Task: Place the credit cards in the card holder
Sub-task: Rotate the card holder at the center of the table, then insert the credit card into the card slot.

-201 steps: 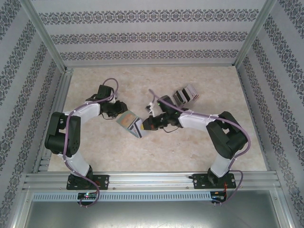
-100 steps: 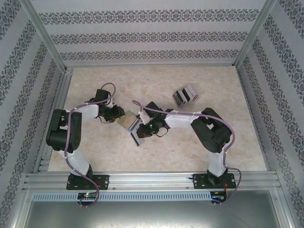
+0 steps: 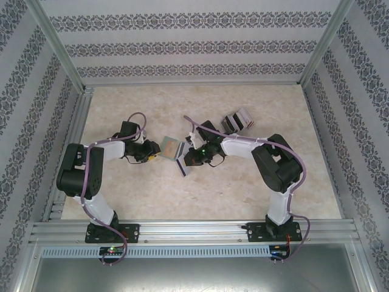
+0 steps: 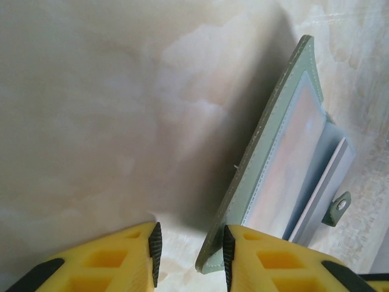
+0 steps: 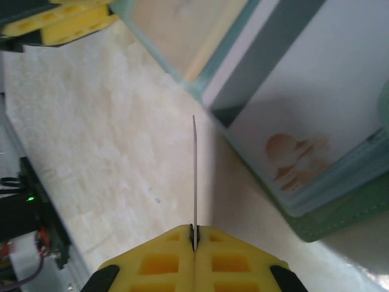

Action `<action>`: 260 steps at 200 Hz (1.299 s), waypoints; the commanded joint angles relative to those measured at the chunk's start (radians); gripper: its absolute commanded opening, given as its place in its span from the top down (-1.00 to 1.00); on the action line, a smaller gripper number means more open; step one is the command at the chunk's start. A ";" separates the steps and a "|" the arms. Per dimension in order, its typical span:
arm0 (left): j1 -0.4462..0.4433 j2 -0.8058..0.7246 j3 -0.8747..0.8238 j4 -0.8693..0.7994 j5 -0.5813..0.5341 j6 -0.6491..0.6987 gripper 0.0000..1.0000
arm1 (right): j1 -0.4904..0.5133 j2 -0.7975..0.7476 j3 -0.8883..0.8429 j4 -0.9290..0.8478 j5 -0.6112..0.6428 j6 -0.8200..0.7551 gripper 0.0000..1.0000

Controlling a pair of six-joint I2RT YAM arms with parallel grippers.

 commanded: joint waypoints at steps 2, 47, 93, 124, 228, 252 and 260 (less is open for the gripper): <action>-0.001 -0.033 -0.019 -0.013 0.028 -0.022 0.29 | -0.034 -0.074 -0.009 0.032 -0.103 0.036 0.90; 0.000 -0.070 -0.001 -0.044 0.017 -0.027 0.29 | -0.091 -0.065 -0.004 0.114 -0.089 0.129 0.90; -0.002 -0.114 0.006 -0.066 -0.012 -0.052 0.29 | -0.112 -0.038 -0.006 0.148 -0.087 0.191 0.90; -0.001 -0.144 0.005 -0.075 -0.036 -0.054 0.28 | -0.112 -0.027 -0.033 0.199 -0.085 0.241 0.90; -0.009 -0.106 0.028 -0.038 0.006 0.034 0.27 | -0.101 0.005 -0.113 0.420 -0.054 0.361 0.90; -0.016 -0.080 0.043 -0.018 0.018 0.060 0.27 | -0.087 0.001 -0.125 0.456 -0.043 0.373 0.90; -0.018 -0.067 0.048 -0.013 0.019 0.073 0.27 | -0.082 -0.003 -0.135 0.472 -0.034 0.378 0.90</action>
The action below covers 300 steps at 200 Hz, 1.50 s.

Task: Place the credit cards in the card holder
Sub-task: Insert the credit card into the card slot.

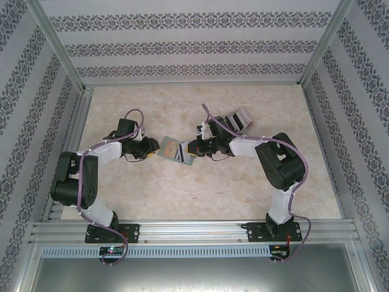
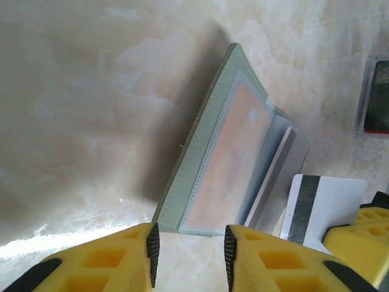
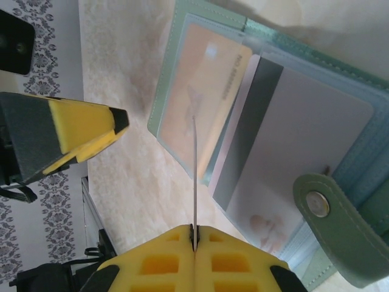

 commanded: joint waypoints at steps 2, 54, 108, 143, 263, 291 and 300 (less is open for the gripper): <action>-0.015 0.033 0.038 0.041 0.024 0.061 0.27 | 0.020 -0.002 -0.025 0.083 0.025 0.027 0.90; -0.020 0.094 0.054 0.062 0.045 0.091 0.31 | 0.031 -0.003 -0.054 0.132 0.052 0.070 0.90; -0.019 0.181 0.128 0.006 0.073 0.135 0.35 | 0.048 0.020 -0.068 0.169 0.102 0.147 0.90; -0.020 0.201 0.137 0.007 0.098 0.136 0.42 | 0.046 0.041 -0.067 0.171 0.111 0.180 0.91; -0.039 0.197 0.083 0.071 0.123 0.084 0.43 | 0.021 0.093 -0.092 0.297 0.075 0.327 0.91; -0.046 0.194 0.081 0.069 0.118 0.082 0.43 | 0.006 0.094 -0.102 0.315 0.077 0.349 0.91; -0.045 0.194 0.077 0.071 0.119 0.080 0.43 | 0.003 0.090 -0.111 0.322 0.082 0.354 0.91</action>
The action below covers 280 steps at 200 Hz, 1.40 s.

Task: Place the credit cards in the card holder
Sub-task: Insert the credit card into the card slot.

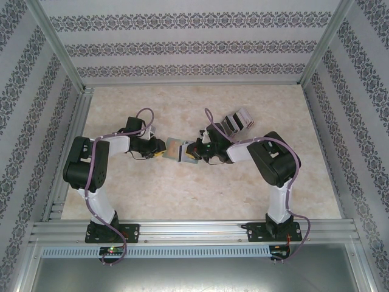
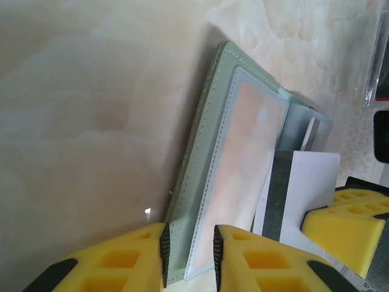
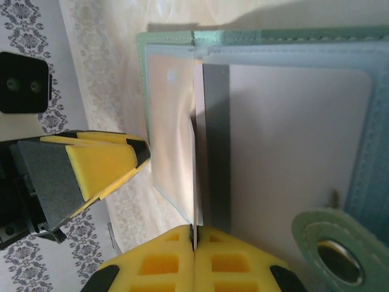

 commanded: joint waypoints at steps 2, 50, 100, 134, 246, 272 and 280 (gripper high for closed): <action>-0.013 -0.002 -0.016 0.025 0.011 -0.008 0.43 | -0.014 0.015 -0.022 0.045 -0.008 0.032 0.91; -0.016 0.004 -0.017 0.034 0.010 -0.015 0.43 | -0.030 0.047 -0.020 0.052 -0.009 0.028 0.91; -0.017 0.002 -0.024 0.046 0.009 -0.020 0.43 | -0.039 0.052 -0.007 0.004 0.003 0.004 0.91; -0.019 0.001 -0.033 0.058 0.009 -0.031 0.43 | -0.042 0.067 0.017 0.000 0.013 0.000 0.91; -0.024 0.003 -0.027 0.060 0.011 -0.030 0.46 | -0.055 0.072 0.127 -0.156 0.000 -0.142 0.90; -0.023 -0.002 -0.027 0.060 0.010 -0.032 0.46 | -0.056 0.076 0.132 -0.153 -0.003 -0.149 0.90; -0.024 -0.001 -0.028 0.064 0.011 -0.032 0.46 | -0.055 0.073 0.132 -0.154 -0.003 -0.153 0.90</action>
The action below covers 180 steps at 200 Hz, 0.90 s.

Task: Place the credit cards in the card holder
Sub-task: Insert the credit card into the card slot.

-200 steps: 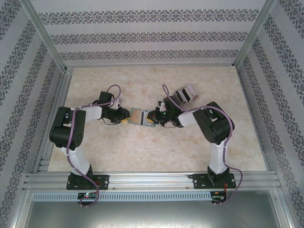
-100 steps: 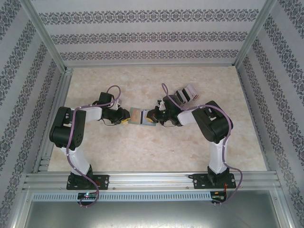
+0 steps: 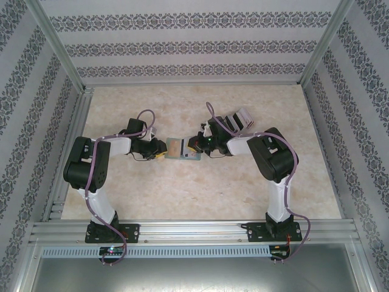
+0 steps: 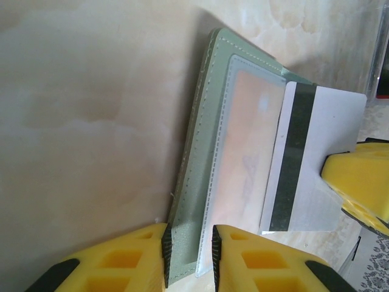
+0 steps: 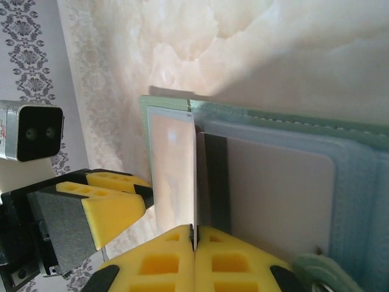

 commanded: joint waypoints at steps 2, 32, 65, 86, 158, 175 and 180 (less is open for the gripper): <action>-0.011 -0.001 -0.004 0.030 0.011 -0.005 0.46 | -0.008 0.018 0.016 -0.055 0.007 -0.052 0.90; -0.013 0.000 -0.009 0.035 0.008 -0.009 0.46 | 0.002 0.031 0.037 -0.068 -0.004 -0.059 0.90; -0.014 0.001 -0.006 0.041 0.015 -0.010 0.46 | 0.010 0.038 0.050 -0.061 -0.003 -0.055 0.90; -0.016 0.002 -0.009 0.045 0.012 -0.012 0.46 | 0.020 0.036 0.067 -0.068 -0.003 -0.056 0.89; -0.022 0.014 -0.003 0.062 0.020 -0.021 0.50 | 0.045 0.067 0.111 -0.097 -0.022 -0.067 0.89; -0.021 0.014 -0.002 0.062 0.020 -0.021 0.52 | 0.047 0.064 0.103 -0.104 -0.026 -0.069 0.89; -0.022 0.015 -0.002 0.062 0.022 -0.021 0.55 | 0.048 0.061 0.101 -0.108 -0.023 -0.071 0.89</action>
